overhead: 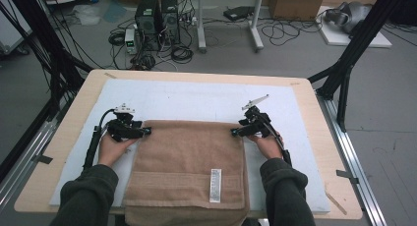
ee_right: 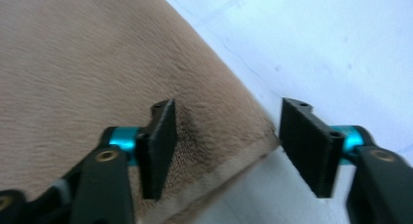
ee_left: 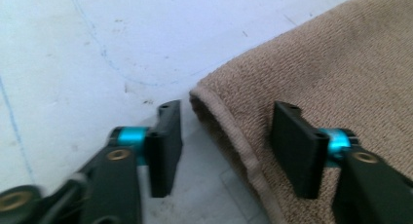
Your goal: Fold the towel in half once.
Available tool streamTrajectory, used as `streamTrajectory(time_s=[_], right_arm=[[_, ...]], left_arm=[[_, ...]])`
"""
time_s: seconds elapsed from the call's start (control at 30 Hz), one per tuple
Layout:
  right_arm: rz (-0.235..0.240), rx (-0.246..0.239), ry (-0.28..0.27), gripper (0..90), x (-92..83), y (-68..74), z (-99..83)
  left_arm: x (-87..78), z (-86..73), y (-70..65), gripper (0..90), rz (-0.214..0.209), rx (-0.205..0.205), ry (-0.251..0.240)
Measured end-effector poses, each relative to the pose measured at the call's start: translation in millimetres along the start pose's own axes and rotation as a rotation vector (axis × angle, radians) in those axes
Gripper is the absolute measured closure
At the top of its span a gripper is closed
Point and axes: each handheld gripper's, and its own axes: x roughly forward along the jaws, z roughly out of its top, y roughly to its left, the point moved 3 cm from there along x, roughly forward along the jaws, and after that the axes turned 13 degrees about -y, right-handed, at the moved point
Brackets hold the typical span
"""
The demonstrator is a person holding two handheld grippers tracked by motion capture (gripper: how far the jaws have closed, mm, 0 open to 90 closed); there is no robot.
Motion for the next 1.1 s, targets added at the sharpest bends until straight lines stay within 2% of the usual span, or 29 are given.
streamTrajectory(time_s=[0.03, 0.07, 0.1, 0.17, 0.23, 0.3, 0.33, 0.43, 0.6, 0.63, 0.67, 0.7, 0.73, 0.77, 0.8, 0.83, 0.9, 0.93, 0.97, 1.0, 1.07, 1.1], right_arm=[[-0.002, -0.011, 0.000, 47.8, 2.4, 0.2, -0.6], [0.005, -0.030, 0.000, 61.1, 2.6, 1.0, 0.1], [0.062, -0.035, -0.002, 74.1, 2.9, 2.7, 0.9], [0.064, -0.088, 0.008, 78.6, 4.7, 6.6, 3.7], [0.048, -0.110, 0.016, 79.9, 3.8, 8.8, 7.1], [0.014, -0.121, -0.017, 80.1, -2.3, 7.1, 13.4], [0.004, -0.120, -0.027, 80.2, -6.8, 5.3, 18.8], [-0.067, -0.162, -0.085, 80.6, -24.1, 3.6, 44.2], [-0.115, -0.192, -0.178, 80.6, -53.6, -5.0, 93.5], [-0.120, -0.204, -0.201, 80.6, -57.6, -7.6, 102.4], [-0.129, -0.210, -0.201, 80.2, -59.7, -11.5, 111.2], [-0.141, -0.212, -0.203, 76.2, -60.4, -15.7, 119.1], [-0.157, -0.189, -0.210, 65.7, -59.9, -21.0, 124.4], [-0.175, -0.150, -0.214, 56.2, -58.5, -26.5, 127.0], [-0.161, -0.107, -0.204, 53.7, -57.0, -30.9, 126.6], [-0.148, -0.097, -0.191, 51.1, -55.0, -32.3, 123.8], [-0.148, -0.110, -0.152, 48.5, -51.2, -29.4, 114.3], [-0.139, -0.114, -0.151, 47.8, -49.9, -27.1, 108.4], [-0.138, -0.116, -0.146, 46.0, -48.9, -25.0, 101.9], [-0.137, -0.096, -0.115, 43.8, -47.5, -23.6, 96.1], [-0.104, -0.081, -0.116, 43.1, -47.2, -16.9, 83.9], [-0.091, -0.078, -0.108, 42.0, -47.3, -12.2, 78.2]], left_arm=[[0.5, 0.3, -0.8, 53.9, 0.000, 0.004, -0.003], [1.1, 0.1, -2.1, 64.0, -0.037, -0.012, -0.005], [2.8, 0.1, -4.3, 73.8, -0.038, -0.010, -0.008], [3.9, 1.5, -7.3, 81.8, -0.033, 0.010, -0.006], [4.5, 6.1, -6.3, 83.7, -0.014, -0.010, 0.006], [1.8, 17.9, -7.5, 84.2, 0.016, -0.008, -0.049], [-0.2, 26.7, -8.9, 84.3, 0.026, 0.007, -0.070], [-8.6, 59.0, -12.8, 84.5, 0.063, 0.058, -0.141], [-21.3, 117.2, -4.5, 84.5, 0.087, 0.052, -0.245], [-21.8, 127.7, -2.0, 84.5, 0.086, 0.045, -0.259], [-20.6, 136.5, -0.1, 84.4, 0.090, 0.043, -0.265], [-18.0, 141.5, 1.3, 83.3, 0.108, 0.049, -0.258], [-14.9, 142.9, 2.9, 77.5, 0.148, 0.056, -0.236], [-13.1, 141.0, 4.5, 67.5, 0.160, 0.058, -0.221], [-12.1, 136.6, 6.3, 62.8, 0.149, 0.054, -0.205], [-12.3, 130.9, 8.4, 60.2, 0.137, 0.055, -0.193], [-15.1, 118.1, 11.9, 56.5, 0.128, 0.042, -0.187], [-17.5, 111.5, 13.9, 55.6, 0.111, 0.034, -0.186], [-20.1, 105.4, 15.5, 55.5, 0.111, 0.028, -0.179], [-22.9, 99.3, 16.2, 54.4, 0.113, 0.025, -0.177], [-29.2, 88.7, 16.1, 51.5, 0.096, 0.017, -0.164], [-32.7, 83.3, 14.1, 50.0, 0.083, 0.005, -0.176]])
